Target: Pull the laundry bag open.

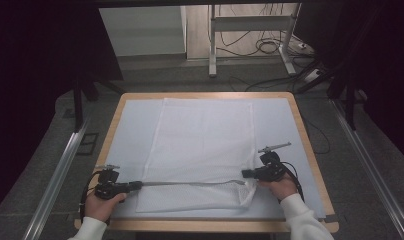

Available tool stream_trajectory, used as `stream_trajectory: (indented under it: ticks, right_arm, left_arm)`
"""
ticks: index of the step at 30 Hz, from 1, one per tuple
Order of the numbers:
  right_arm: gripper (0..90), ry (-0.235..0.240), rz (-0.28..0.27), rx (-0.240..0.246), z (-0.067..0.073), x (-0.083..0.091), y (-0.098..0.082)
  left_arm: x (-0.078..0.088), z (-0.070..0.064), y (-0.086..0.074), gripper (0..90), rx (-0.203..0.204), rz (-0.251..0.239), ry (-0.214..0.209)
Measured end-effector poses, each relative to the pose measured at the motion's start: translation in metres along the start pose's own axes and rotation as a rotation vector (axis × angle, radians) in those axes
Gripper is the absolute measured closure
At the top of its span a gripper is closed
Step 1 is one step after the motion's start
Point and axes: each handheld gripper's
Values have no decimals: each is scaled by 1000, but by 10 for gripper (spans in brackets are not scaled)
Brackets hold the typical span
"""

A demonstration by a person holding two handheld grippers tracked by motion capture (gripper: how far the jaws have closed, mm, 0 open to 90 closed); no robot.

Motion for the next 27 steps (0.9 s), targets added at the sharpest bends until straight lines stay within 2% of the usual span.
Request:
stream_trajectory:
  ticks: [4,7,10,12,15,18,23,27]
  right_arm:
    - [878,-17,-8,5,1,3,0]
    - [834,-30,-13,9,3,5,-1]
    - [667,-51,-32,22,5,9,-3]
    - [554,-74,-52,23,6,13,-3]
    - [455,-103,-83,21,6,20,-1]
    - [412,-121,-129,19,4,28,-1]
    - [380,-129,-175,37,3,37,-1]
    - [377,-128,-213,60,3,44,-2]
  left_arm:
    - [-2,-5,1,850,-26,-9,-3]
    - [-2,-8,1,765,-45,-19,9]
    - [-1,-16,2,572,-77,-54,53]
    - [1,-21,4,500,-92,-81,54]
    - [2,-27,7,405,-112,-113,43]
    - [0,-30,10,361,-136,-125,29]
    - [-5,-33,16,338,-168,-143,17]
    - [-11,-34,20,313,-198,-150,30]
Point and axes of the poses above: each handheld gripper's, and its own axes: x roughly backward along the jaws, y roughly out of its top, z roughly to its left, and after that the axes turned 10 degrees about -z, right-handed
